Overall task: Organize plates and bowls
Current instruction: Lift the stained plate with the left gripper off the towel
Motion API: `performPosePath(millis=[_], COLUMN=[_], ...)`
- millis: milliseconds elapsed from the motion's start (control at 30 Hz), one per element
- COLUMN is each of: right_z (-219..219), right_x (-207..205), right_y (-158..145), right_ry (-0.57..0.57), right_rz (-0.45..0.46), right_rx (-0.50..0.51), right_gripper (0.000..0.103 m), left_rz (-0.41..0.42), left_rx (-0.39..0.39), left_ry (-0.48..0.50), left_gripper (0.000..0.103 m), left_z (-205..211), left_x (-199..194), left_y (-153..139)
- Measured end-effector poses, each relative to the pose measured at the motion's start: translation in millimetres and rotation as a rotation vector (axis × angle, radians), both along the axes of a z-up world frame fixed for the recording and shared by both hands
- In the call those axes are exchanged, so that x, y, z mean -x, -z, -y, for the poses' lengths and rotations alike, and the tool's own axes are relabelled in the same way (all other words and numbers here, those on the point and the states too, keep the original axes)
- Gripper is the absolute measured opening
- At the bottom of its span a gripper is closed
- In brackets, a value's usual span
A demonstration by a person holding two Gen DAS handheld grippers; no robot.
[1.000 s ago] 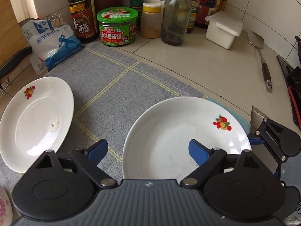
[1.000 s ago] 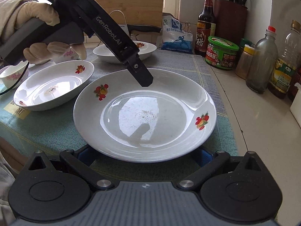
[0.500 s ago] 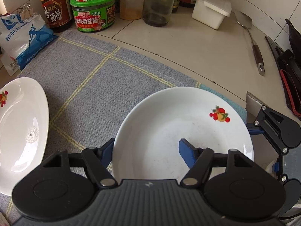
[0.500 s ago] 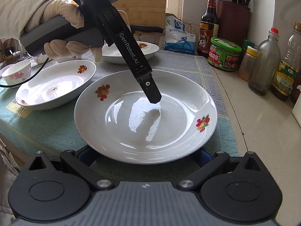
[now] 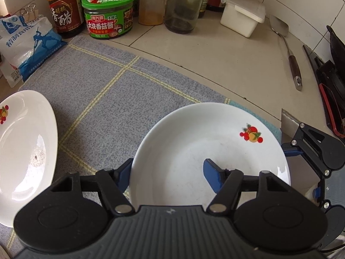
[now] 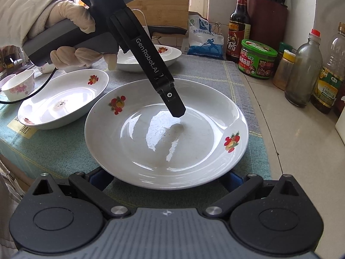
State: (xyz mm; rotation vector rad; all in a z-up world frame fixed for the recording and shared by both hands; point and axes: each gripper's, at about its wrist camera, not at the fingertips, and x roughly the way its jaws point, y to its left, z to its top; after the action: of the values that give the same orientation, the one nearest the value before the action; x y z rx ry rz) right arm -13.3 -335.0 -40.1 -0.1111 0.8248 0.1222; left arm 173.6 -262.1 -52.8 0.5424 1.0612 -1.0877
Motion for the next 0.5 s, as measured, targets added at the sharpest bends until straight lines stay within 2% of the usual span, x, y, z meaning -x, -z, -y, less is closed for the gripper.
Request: performPosePath(millis=[500], right_z=[21.9], right_x=[-31.8], right_y=[-8.4], right_ry=[-0.025], right_rz=[0.014], right_rx=[0.044], right_gripper=[0.103], left_rz=[0.045], left_rx=[0.059], left_ry=[-0.018], left_gripper=[0.068], left_z=[14.1], left_x=[-26.1], left_y=[-11.2])
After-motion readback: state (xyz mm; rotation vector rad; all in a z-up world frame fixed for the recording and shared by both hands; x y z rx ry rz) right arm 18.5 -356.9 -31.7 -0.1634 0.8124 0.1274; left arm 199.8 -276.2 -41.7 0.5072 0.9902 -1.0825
